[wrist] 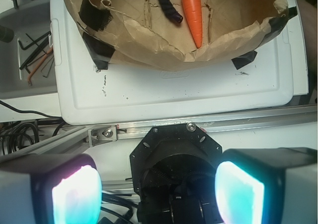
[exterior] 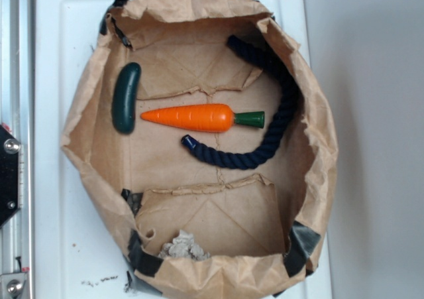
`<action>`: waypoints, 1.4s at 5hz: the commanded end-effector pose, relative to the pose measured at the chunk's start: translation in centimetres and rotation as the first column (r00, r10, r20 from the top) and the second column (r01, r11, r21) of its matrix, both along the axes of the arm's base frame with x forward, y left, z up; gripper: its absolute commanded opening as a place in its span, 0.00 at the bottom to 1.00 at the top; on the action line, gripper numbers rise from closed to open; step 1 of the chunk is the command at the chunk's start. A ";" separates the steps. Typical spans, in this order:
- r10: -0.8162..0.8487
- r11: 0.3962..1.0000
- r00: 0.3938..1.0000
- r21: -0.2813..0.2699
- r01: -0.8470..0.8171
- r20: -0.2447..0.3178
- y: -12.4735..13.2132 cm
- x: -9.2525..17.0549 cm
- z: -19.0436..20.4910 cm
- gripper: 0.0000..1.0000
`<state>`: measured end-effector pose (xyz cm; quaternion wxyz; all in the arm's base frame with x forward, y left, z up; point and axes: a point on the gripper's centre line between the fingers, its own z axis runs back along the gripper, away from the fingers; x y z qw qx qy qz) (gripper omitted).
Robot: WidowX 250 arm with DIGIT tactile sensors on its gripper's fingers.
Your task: Grab the plastic pickle.
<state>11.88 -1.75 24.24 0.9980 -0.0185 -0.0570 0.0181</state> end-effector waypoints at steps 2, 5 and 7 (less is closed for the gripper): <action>0.011 1.000 0.999 0.012 -0.011 -0.041 -0.7 3.8 -1.6 1.00; -0.023 0.999 0.984 0.041 0.016 0.178 1.2 10.5 -2.9 1.00; 0.163 0.987 0.949 -0.039 -0.159 0.271 3.5 12.6 -3.2 1.00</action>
